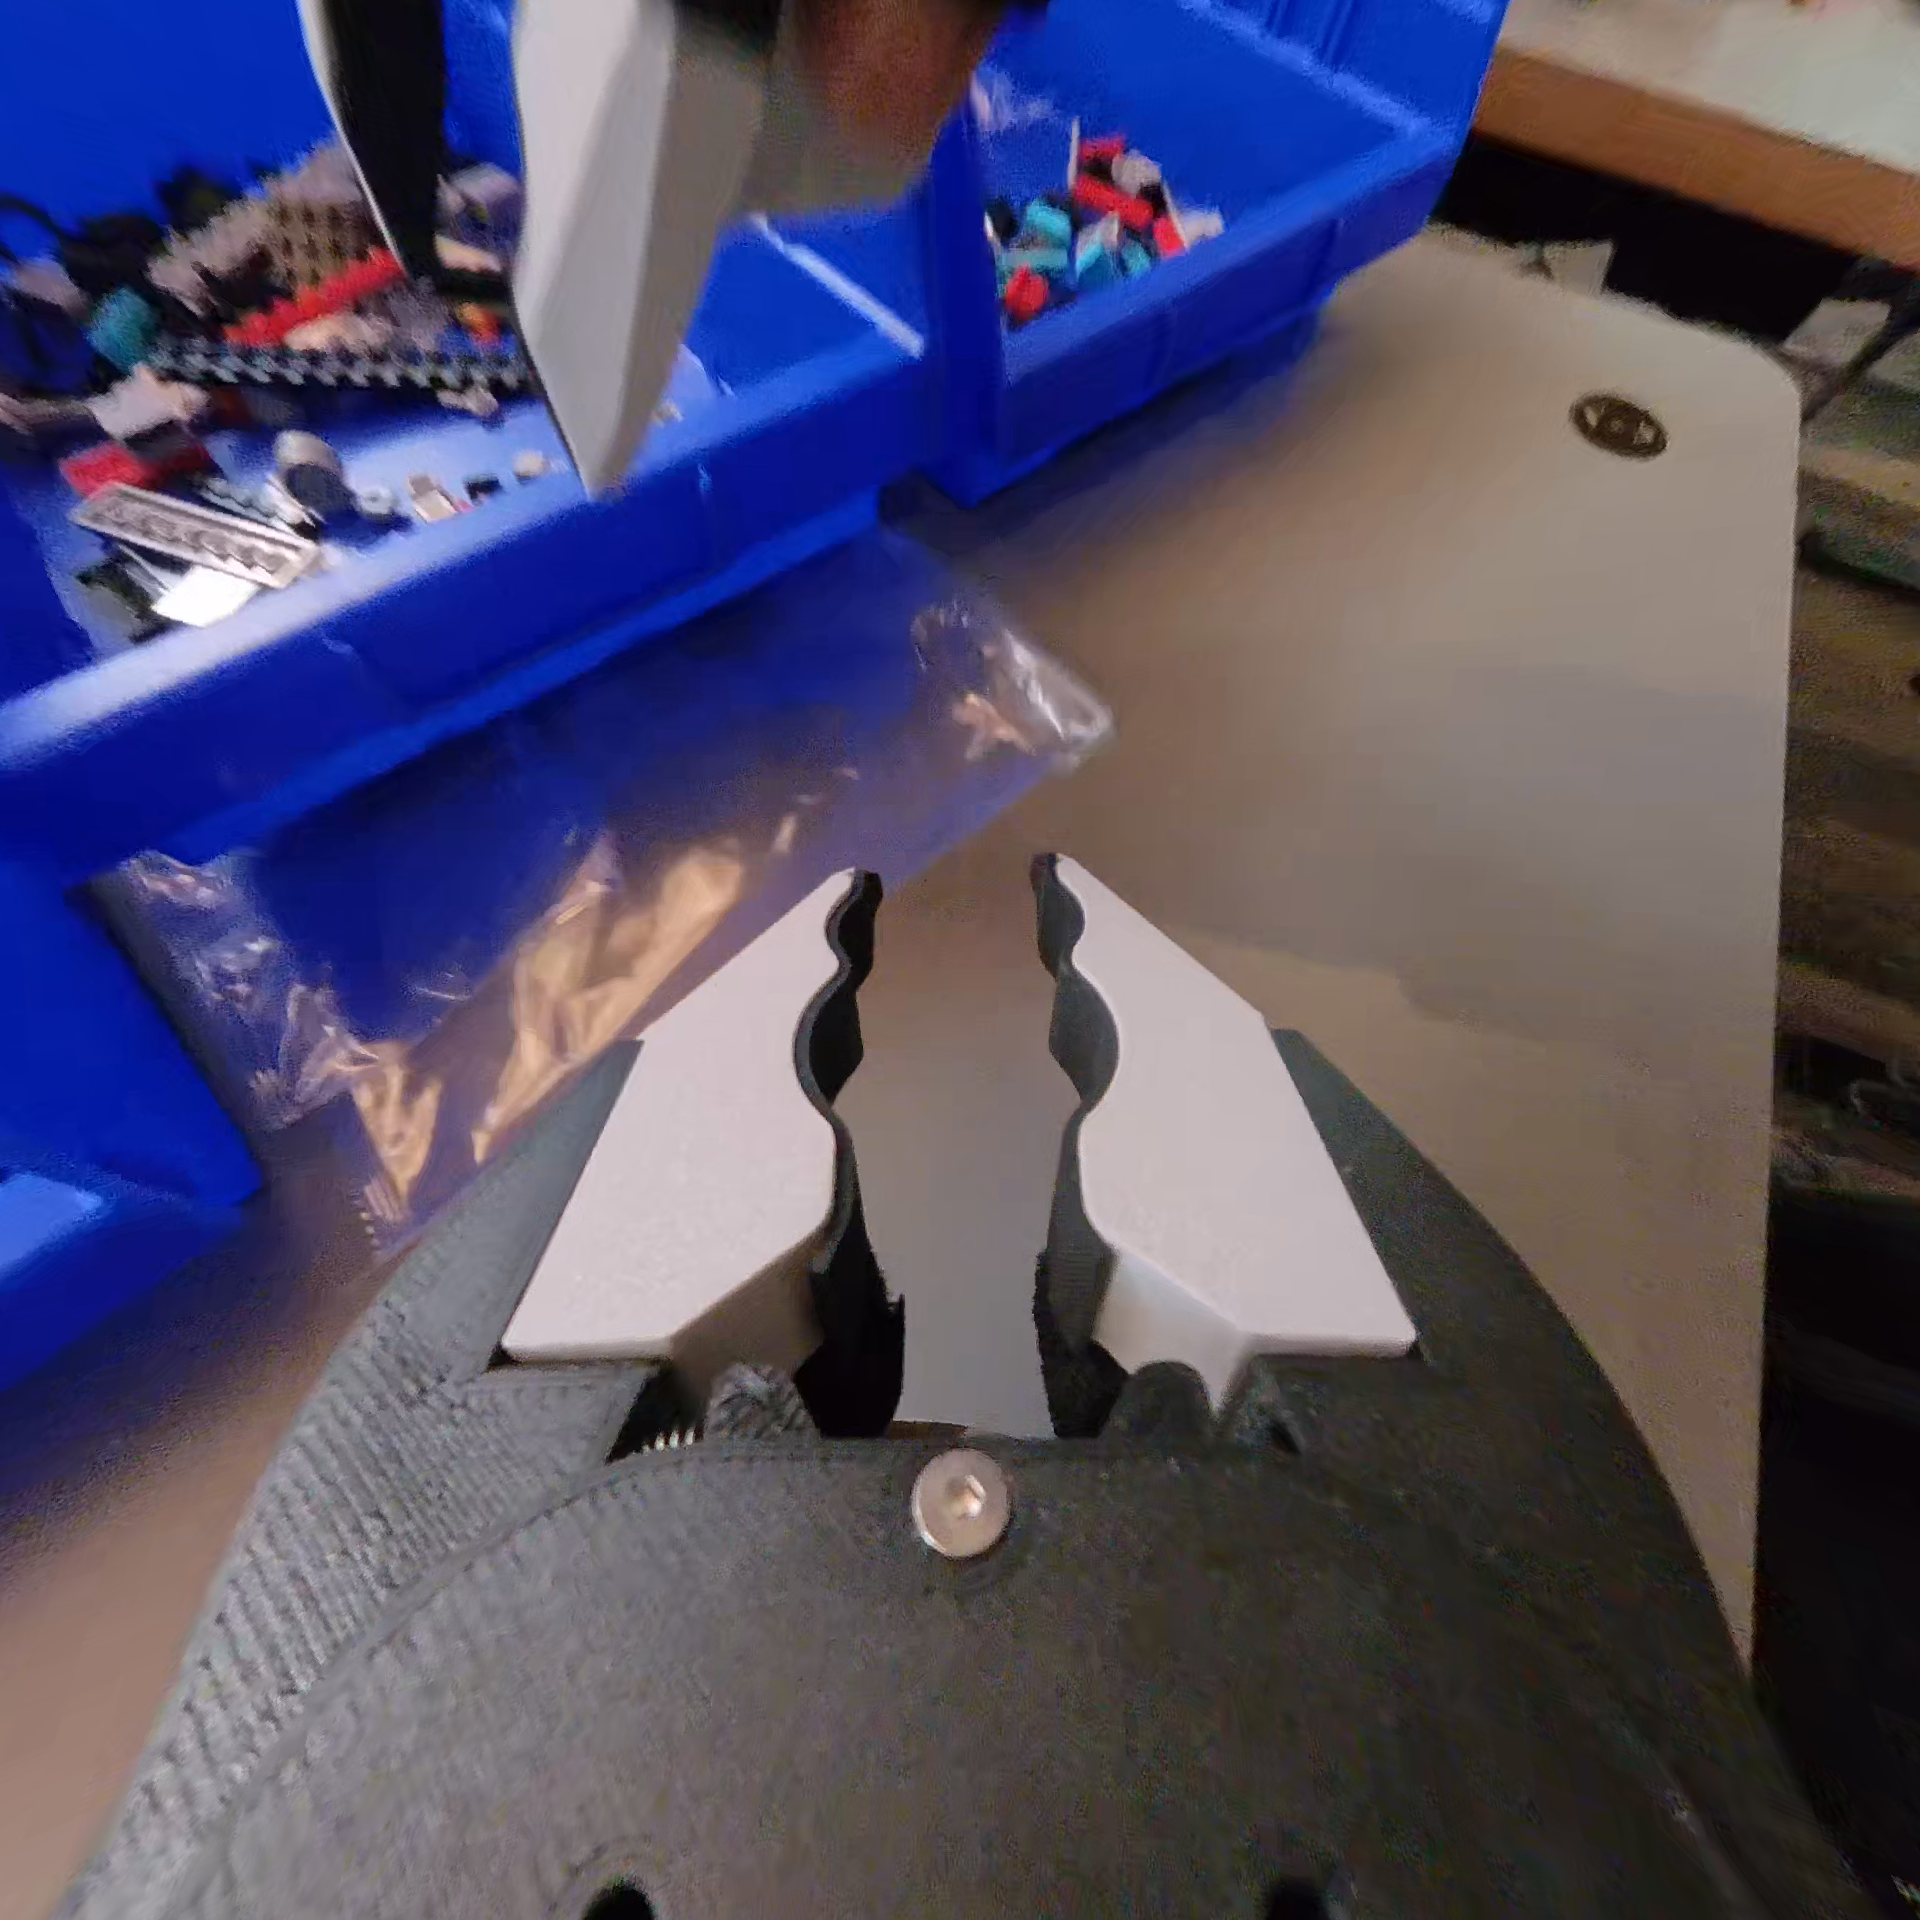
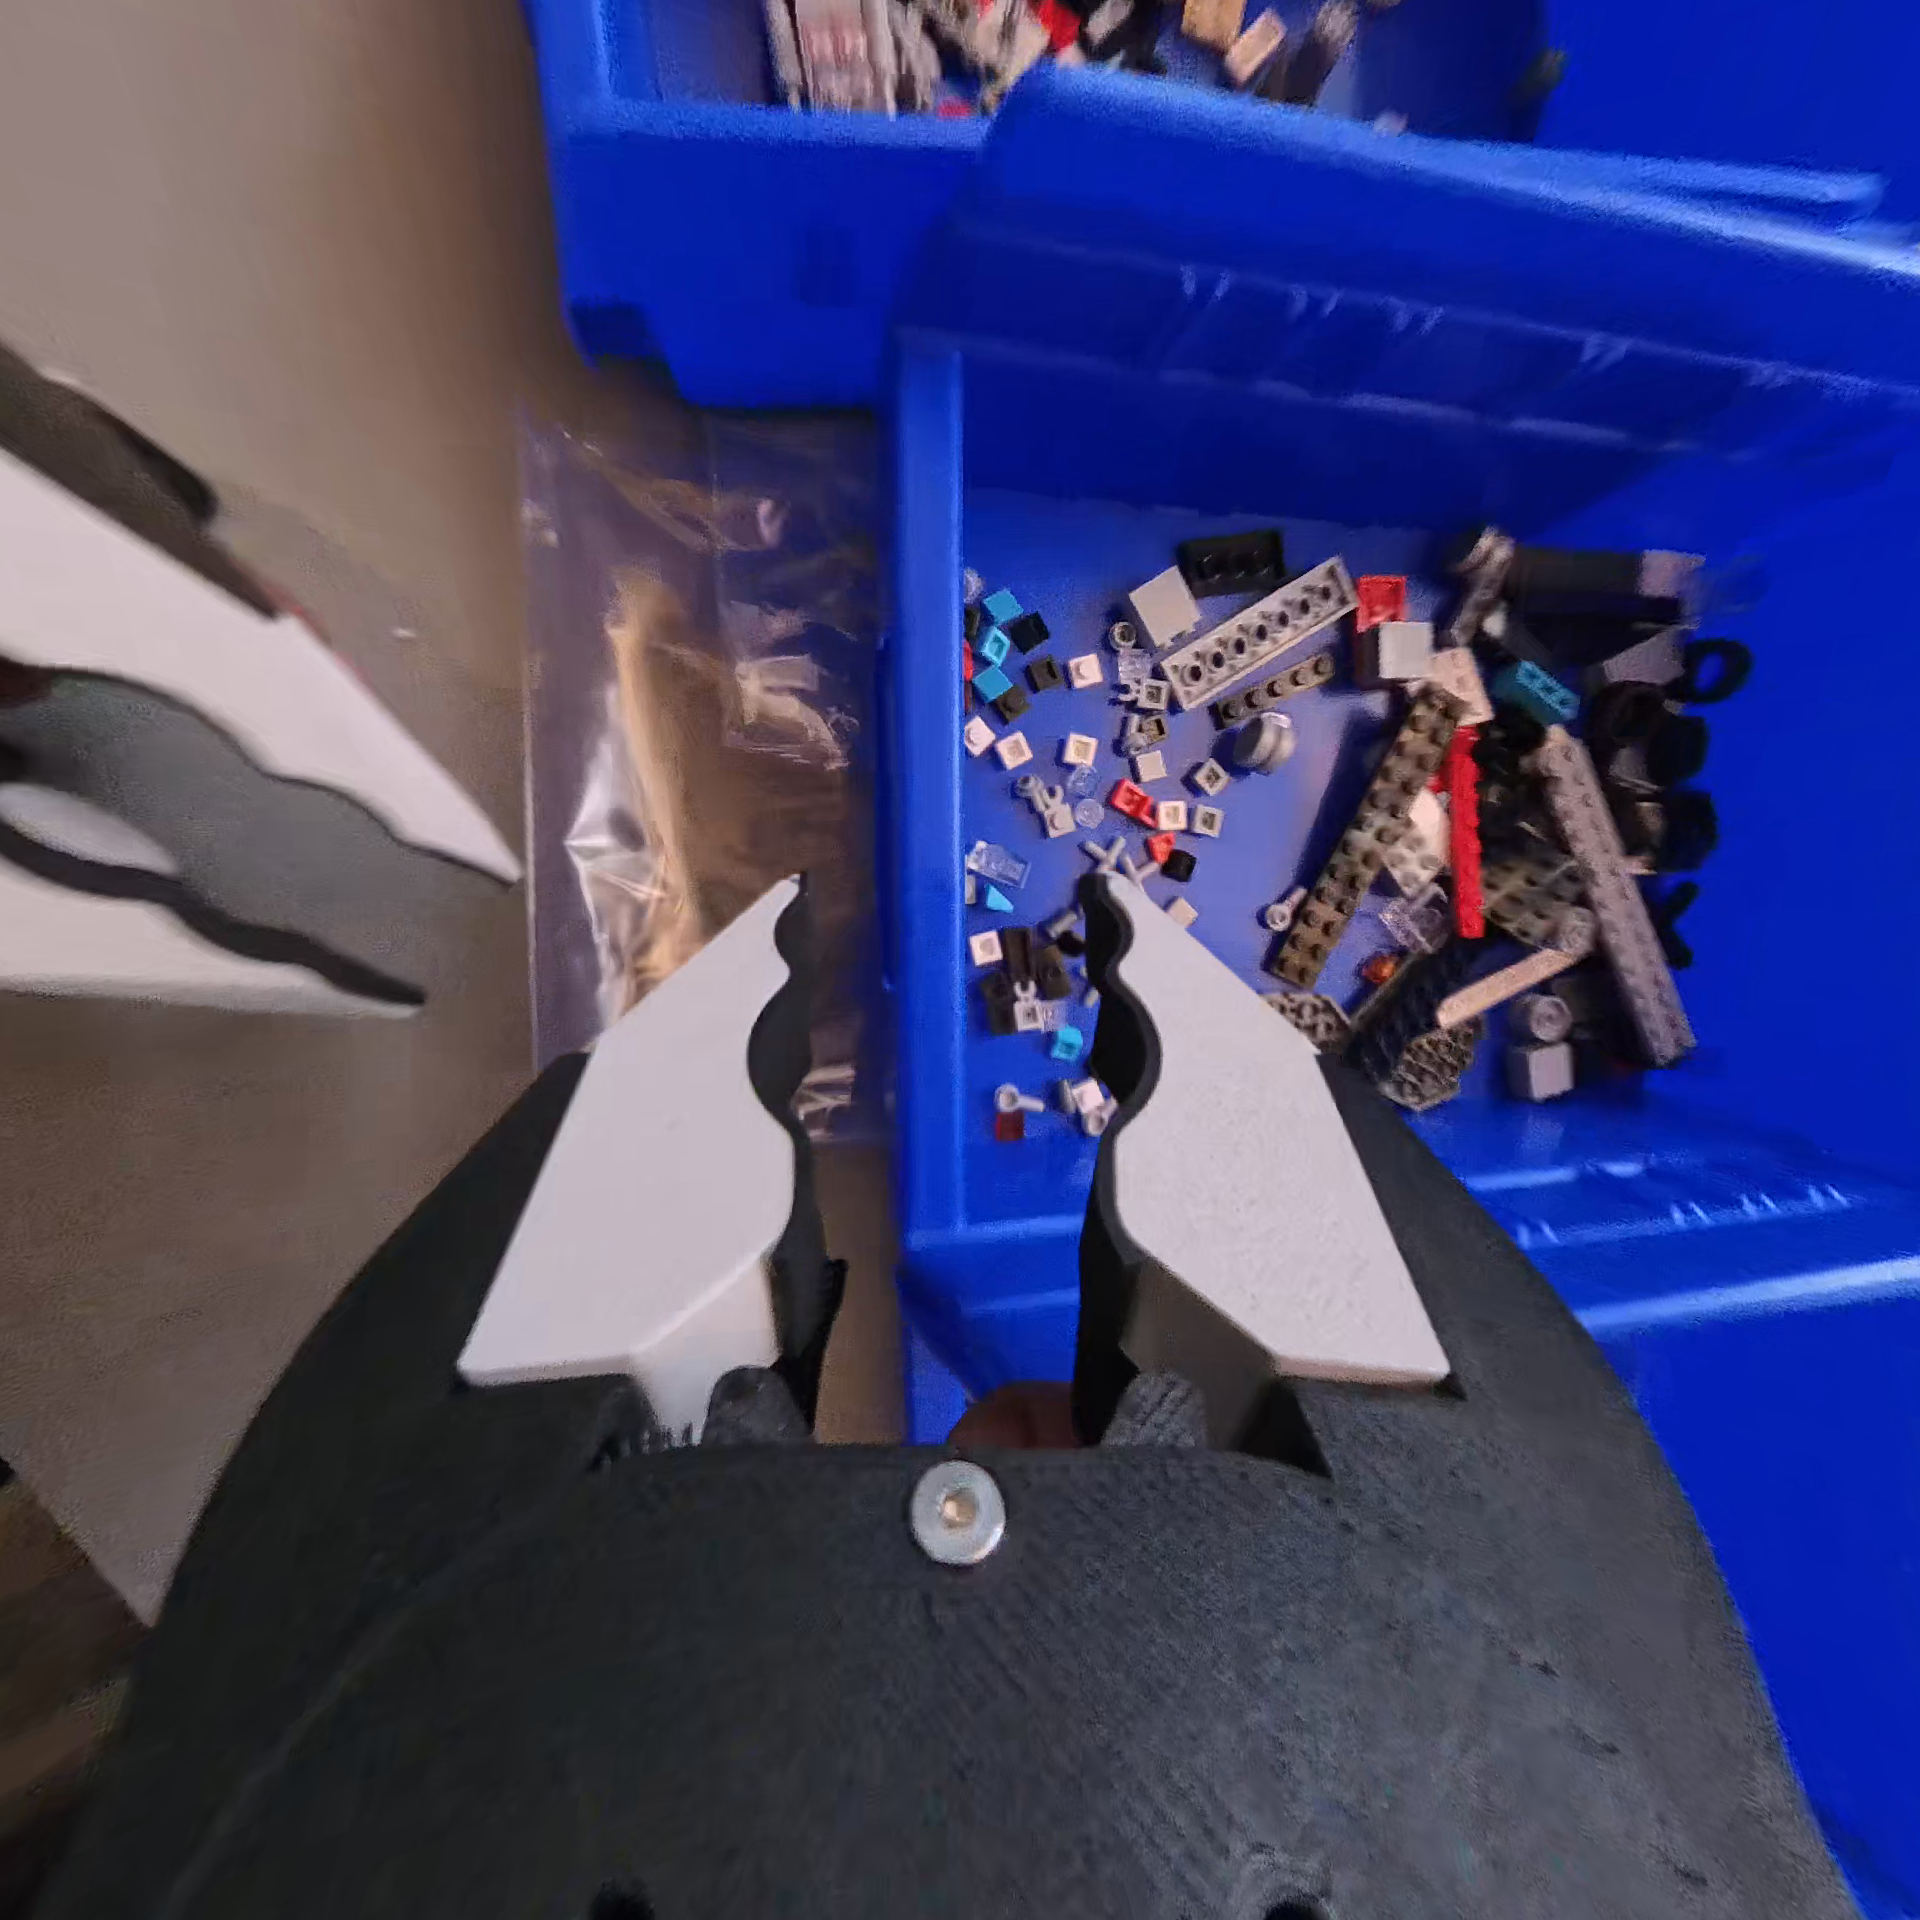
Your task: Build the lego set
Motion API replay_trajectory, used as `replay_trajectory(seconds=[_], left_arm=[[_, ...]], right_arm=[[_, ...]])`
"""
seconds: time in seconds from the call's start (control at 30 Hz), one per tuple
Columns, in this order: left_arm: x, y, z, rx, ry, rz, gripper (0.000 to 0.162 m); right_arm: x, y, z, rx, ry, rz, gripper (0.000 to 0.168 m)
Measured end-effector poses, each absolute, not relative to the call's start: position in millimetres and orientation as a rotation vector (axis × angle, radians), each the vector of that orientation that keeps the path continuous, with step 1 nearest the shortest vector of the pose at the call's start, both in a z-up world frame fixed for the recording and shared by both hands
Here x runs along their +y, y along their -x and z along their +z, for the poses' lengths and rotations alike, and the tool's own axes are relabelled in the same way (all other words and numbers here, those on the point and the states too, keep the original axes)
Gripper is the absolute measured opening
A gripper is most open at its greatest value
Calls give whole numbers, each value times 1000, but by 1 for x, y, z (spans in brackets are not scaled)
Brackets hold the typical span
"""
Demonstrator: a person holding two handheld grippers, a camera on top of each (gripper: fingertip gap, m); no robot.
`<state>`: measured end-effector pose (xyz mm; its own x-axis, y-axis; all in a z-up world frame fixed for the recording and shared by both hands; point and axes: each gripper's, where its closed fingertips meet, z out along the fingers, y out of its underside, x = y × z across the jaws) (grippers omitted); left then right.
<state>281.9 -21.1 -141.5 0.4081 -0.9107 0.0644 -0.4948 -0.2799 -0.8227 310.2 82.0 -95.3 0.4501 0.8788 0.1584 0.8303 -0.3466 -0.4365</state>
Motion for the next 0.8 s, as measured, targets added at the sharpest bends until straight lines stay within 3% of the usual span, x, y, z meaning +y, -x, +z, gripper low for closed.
replay_trajectory(seconds=[0.13, 0.27, 0.6, 0.8], left_arm=[[14, -267, -148, 1092, 1956, -521, 36], [42, -251, -183, 1064, 2092, -333, 38], [50, -253, -187, 971, 2182, -443, 22], [43, -255, -184, 968, 2180, -564, 21]], right_arm=[[89, -305, -134, -1558, 2377, 65, 50], [85, -302, -153, -1623, 2475, 18, 23], [66, -294, -134, -1587, 2487, 106, 22], [41, -281, -130, -1564, 2486, 137, 23]])
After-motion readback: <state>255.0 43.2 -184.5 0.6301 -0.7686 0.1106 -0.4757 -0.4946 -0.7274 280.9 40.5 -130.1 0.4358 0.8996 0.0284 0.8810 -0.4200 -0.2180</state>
